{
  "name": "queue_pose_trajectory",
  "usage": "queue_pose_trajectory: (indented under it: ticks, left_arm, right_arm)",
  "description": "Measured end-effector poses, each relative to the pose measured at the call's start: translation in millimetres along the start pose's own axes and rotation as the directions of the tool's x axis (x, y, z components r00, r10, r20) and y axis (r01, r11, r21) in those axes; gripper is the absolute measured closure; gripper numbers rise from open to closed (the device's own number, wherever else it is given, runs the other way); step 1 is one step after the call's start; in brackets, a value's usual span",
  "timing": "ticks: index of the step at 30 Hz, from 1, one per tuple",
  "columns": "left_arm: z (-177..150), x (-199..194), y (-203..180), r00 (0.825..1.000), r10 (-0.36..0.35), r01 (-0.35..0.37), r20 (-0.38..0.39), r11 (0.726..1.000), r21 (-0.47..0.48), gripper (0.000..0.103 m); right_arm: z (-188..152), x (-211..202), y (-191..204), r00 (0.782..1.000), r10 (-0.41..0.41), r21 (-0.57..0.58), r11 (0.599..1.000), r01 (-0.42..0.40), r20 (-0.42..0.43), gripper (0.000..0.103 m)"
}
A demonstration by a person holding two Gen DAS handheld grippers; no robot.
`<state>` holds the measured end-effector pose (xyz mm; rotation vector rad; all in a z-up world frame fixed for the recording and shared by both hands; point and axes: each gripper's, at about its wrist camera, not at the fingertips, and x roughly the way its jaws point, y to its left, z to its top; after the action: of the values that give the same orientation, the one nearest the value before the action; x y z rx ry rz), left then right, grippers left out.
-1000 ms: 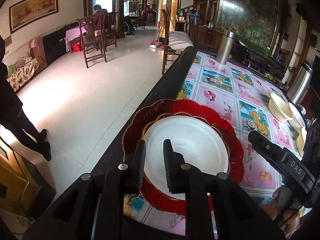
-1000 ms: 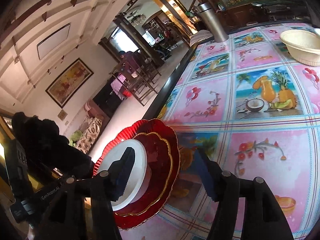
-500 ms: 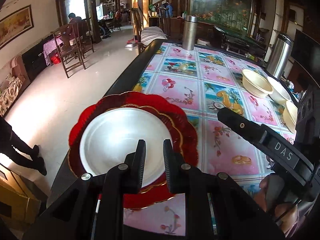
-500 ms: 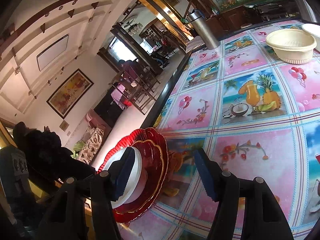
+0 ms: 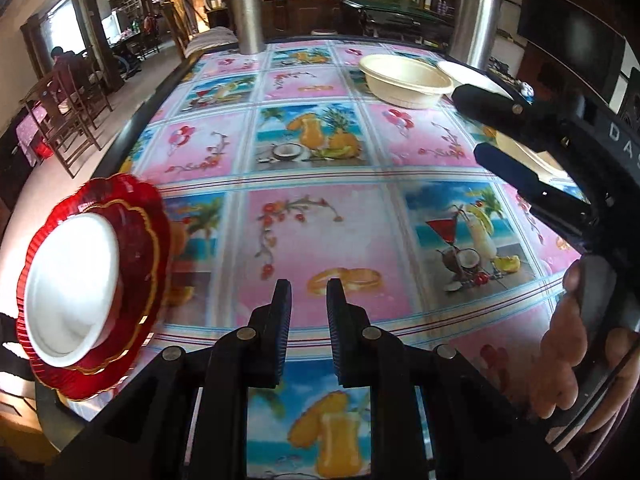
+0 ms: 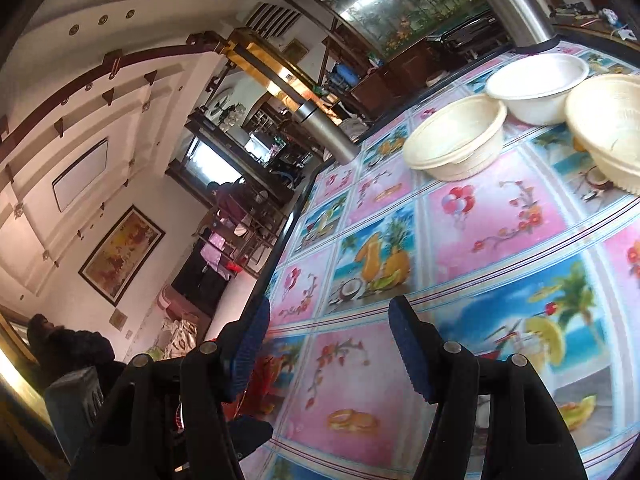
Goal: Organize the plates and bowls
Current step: 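Move both grippers toward the beige bowl on the tablecloth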
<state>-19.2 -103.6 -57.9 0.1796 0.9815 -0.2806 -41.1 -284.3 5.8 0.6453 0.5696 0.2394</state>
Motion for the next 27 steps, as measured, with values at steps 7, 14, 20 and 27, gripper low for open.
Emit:
queue_pose_trajectory:
  ticks: [7, 14, 20, 27]
  left_arm:
    - [22, 25, -64, 0.992, -0.095, 0.102, -0.083, 0.991, 0.089, 0.088]
    - [77, 44, -119, 0.969, -0.203, 0.219, -0.138, 0.969, 0.114, 0.088]
    - [126, 58, -152, 0.949, -0.271, 0.287, -0.160, 0.954, 0.088, 0.088]
    - [164, 73, -167, 0.939, -0.303, 0.311, -0.162, 0.950, 0.025, 0.088]
  right_arm:
    - [36, -75, -63, 0.978, -0.143, 0.027, 0.990, 0.141, 0.152, 0.038]
    - [89, -136, -130, 0.925, -0.299, 0.088, 0.954, 0.286, 0.235, 0.038]
    - [136, -150, -178, 0.913, -0.327, 0.207, 0.937, 0.280, 0.245, 0.038]
    - [162, -125, -196, 0.932, -0.312, 0.249, 0.932, 0.262, 0.187, 0.038]
